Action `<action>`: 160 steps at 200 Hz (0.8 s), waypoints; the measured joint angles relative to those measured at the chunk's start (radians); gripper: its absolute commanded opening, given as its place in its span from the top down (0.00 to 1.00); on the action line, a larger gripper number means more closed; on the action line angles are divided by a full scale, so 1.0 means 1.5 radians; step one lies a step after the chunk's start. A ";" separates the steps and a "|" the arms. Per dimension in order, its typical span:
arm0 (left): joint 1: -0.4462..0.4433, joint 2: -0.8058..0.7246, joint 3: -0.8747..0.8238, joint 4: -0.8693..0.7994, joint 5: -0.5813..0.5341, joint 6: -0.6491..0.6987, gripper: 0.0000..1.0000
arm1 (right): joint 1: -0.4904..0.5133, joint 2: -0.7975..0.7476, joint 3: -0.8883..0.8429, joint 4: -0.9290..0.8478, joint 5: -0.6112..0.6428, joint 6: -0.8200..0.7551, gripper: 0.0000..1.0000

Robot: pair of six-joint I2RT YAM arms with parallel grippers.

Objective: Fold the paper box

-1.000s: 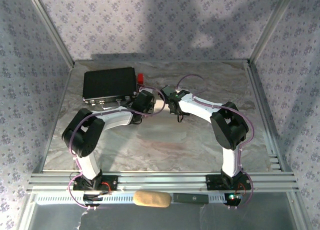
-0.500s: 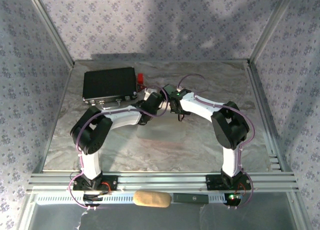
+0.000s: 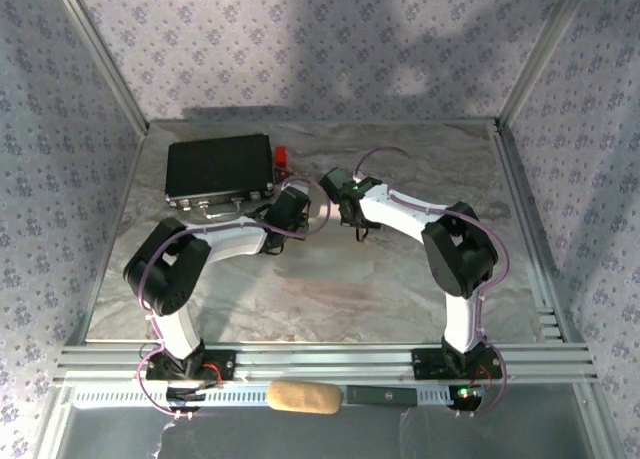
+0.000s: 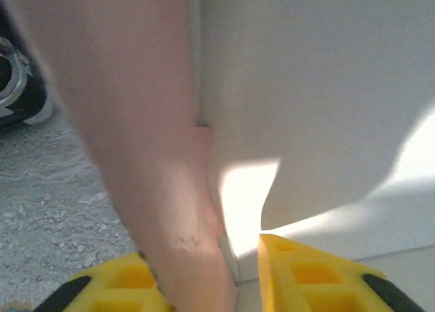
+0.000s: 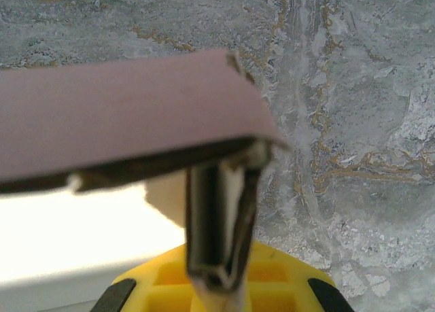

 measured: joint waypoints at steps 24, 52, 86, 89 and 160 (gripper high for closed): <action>0.006 0.001 0.000 0.003 -0.005 0.004 0.93 | 0.000 0.000 0.000 0.000 0.000 -0.001 1.00; 0.004 0.012 0.012 0.002 -0.026 -0.005 1.00 | 0.000 0.000 0.000 -0.002 0.000 -0.001 1.00; -0.014 0.028 0.028 -0.004 -0.082 -0.014 1.00 | 0.000 0.000 0.001 -0.002 0.000 0.000 1.00; -0.017 0.031 0.031 -0.006 -0.090 -0.016 1.00 | 0.000 0.000 0.001 -0.002 0.000 0.000 1.00; -0.061 0.069 0.077 -0.067 -0.216 -0.109 0.82 | -0.004 0.000 0.001 0.003 -0.009 -0.001 1.00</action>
